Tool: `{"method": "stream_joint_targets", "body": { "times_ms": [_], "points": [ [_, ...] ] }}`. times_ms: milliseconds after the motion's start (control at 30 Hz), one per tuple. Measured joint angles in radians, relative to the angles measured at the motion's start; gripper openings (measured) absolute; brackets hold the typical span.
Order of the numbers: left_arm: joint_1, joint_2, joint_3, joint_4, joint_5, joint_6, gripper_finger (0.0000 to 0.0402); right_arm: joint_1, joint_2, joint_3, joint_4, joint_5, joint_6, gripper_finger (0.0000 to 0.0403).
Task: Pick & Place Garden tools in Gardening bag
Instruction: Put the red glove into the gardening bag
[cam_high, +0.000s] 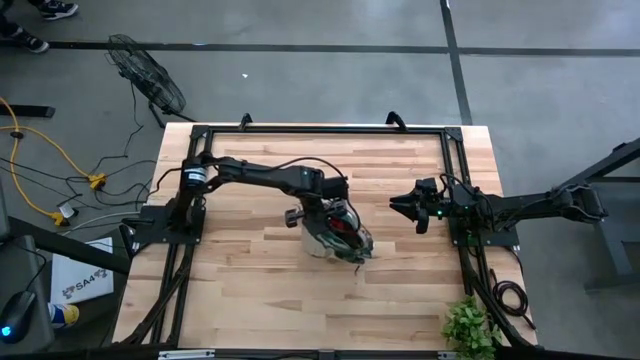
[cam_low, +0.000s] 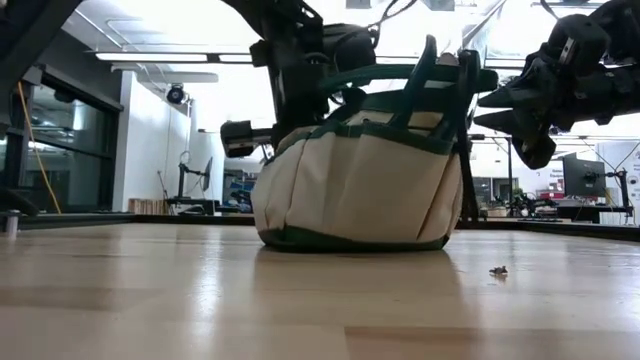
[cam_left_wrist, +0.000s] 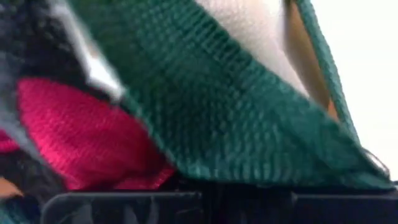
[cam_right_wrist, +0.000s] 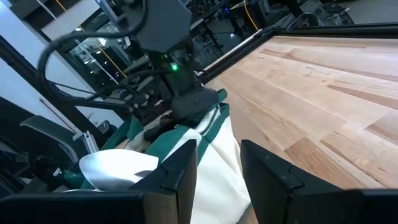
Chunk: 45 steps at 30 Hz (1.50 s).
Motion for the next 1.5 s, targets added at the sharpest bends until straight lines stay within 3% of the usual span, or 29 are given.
{"method": "stream_joint_targets", "body": {
  "times_ms": [400,733,933,1333,1500],
  "points": [
    [0.000,0.043,0.001,-0.035,0.011,-0.001,0.0005,0.000,0.000,0.000,-0.009,0.000,0.000,0.0116],
    [0.001,0.004,-0.004,-0.047,-0.008,-0.012,0.0011,0.000,0.000,0.000,-0.019,0.000,0.000,0.0116],
    [0.005,-0.012,-0.004,-0.043,-0.008,-0.124,0.0022,0.000,0.000,0.000,-0.019,0.000,0.000,0.0116],
    [0.038,-0.029,-0.004,-0.050,0.010,-0.197,0.0024,0.000,0.000,0.000,-0.020,0.000,0.000,0.0116],
    [0.074,-0.037,-0.004,-0.045,0.009,-0.386,0.0024,0.000,0.000,0.000,-0.020,0.000,0.000,0.0116]
  ]
}}
